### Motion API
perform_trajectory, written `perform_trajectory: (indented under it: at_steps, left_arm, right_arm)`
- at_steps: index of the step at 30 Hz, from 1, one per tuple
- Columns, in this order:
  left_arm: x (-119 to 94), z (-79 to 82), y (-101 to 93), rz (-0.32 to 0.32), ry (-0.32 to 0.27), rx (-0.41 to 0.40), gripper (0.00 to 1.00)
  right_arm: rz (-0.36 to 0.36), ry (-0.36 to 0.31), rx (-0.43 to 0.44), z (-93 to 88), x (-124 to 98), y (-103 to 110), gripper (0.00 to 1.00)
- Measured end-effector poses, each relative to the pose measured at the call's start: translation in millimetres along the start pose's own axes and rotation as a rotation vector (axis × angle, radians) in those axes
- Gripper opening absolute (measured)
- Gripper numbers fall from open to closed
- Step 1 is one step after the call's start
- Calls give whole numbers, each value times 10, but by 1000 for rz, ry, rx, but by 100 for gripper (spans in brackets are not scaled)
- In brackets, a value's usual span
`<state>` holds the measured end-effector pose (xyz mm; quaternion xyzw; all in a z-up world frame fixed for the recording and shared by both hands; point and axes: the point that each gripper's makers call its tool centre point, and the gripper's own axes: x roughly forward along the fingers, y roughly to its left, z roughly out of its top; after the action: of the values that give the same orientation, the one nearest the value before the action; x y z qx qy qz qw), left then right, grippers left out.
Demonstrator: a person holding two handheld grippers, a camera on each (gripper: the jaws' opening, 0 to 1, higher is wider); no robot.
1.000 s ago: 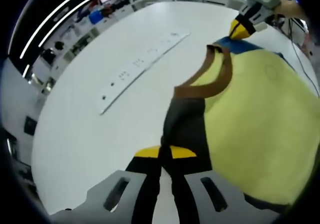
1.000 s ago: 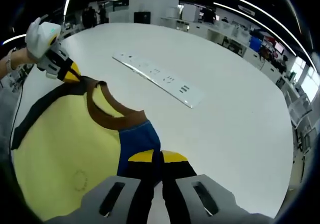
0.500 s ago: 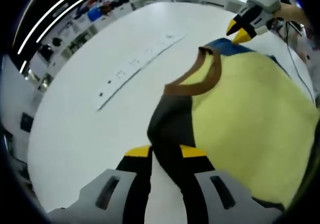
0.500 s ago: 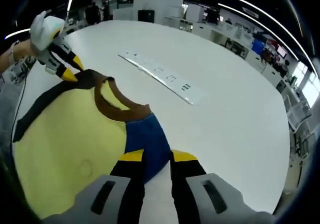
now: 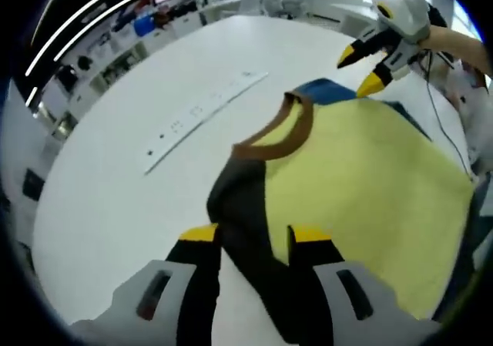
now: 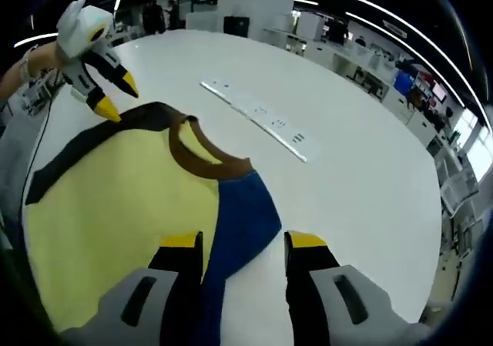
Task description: Fold the garment on the visible template until the final outline fits inside the template.
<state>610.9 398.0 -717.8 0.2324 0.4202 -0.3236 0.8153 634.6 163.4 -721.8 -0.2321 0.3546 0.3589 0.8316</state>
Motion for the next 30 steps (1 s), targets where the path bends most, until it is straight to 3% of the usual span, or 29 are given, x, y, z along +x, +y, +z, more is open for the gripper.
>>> perform_trajectory:
  at_steps: [17, 30]
  left_arm:
    - [-372, 79, -317, -31, -72, -7, 44]
    - [-539, -6, -528, -34, -83, -11, 51]
  right_arm:
    - [18, -29, -29, -18, -299, 270, 57]
    - [43, -43, -22, -75, -495, 460, 63]
